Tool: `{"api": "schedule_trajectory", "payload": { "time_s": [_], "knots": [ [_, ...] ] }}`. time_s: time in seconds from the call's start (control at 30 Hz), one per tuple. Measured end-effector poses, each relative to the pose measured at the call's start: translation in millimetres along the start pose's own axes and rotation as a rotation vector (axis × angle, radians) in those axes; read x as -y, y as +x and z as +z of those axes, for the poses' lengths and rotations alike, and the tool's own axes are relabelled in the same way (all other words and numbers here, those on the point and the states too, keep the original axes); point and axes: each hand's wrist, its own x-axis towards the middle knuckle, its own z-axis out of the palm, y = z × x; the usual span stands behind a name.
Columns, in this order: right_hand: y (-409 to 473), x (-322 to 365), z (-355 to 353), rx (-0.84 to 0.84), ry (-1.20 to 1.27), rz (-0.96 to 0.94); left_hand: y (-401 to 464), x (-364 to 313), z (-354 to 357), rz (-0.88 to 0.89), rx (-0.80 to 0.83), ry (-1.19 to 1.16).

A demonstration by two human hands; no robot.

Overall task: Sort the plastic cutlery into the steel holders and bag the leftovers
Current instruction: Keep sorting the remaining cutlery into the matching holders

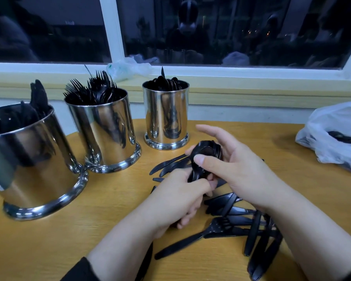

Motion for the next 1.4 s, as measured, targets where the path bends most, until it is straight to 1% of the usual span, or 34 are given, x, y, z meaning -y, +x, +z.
{"api": "schedule_trajectory", "payload": {
  "time_s": [0.07,0.17,0.23,0.3,0.43,0.53,0.63,0.77,0.97,1.03,1.17,1.33,1.4],
  "knots": [
    [4.2,9.1,-3.0,0.070,-0.092,-0.033,-0.5,-2.2,-2.6,0.012,0.033,-0.038],
    [13.2,18.7,-3.4,0.046,-0.175,-0.057,0.8,-6.1,-9.8,0.062,-0.024,-0.095],
    [21.4,24.8,-1.6,0.003,-0.230,-0.075,1.5,-8.8,-15.9,0.121,-0.121,-0.107],
    [32.1,29.3,-0.9,-0.078,-0.282,-0.094,1.4,-11.1,-21.4,0.166,-0.227,-0.123],
    [56.3,44.4,3.1,-0.167,-0.289,-0.150,1.0,-14.3,-35.9,0.196,-0.383,-0.236],
    [75.1,59.6,4.3,-0.218,-0.299,-0.217,1.8,-15.6,-47.4,0.249,-0.425,-0.281],
    [93.7,76.0,-1.5,-0.273,-0.366,-0.257,5.1,-15.2,-63.3,0.277,-0.423,-0.346],
    [118.1,94.4,-20.3,-0.366,-0.475,-0.304,12.5,-12.8,-85.2,0.323,-0.460,-0.282],
    [161.9,116.1,-53.3,-0.492,-0.668,-0.358,31.2,-17.6,-95.5,0.329,-0.538,-0.120],
    [176.6,117.5,-59.6,-0.491,-0.724,-0.357,38.3,-23.7,-97.0,0.327,-0.554,-0.096],
    [201.7,113.3,-60.4,-0.427,-0.828,-0.343,50.2,-36.4,-102.0,0.331,-0.568,-0.061],
    [218.8,107.0,-54.4,-0.267,-0.981,-0.290,60.9,-47.6,-105.9,0.352,-0.569,-0.085],
    [224.4,101.1,-52.7,-0.214,-1.000,-0.254,63.7,-49.9,-106.2,0.356,-0.553,-0.075]
  ]
}}
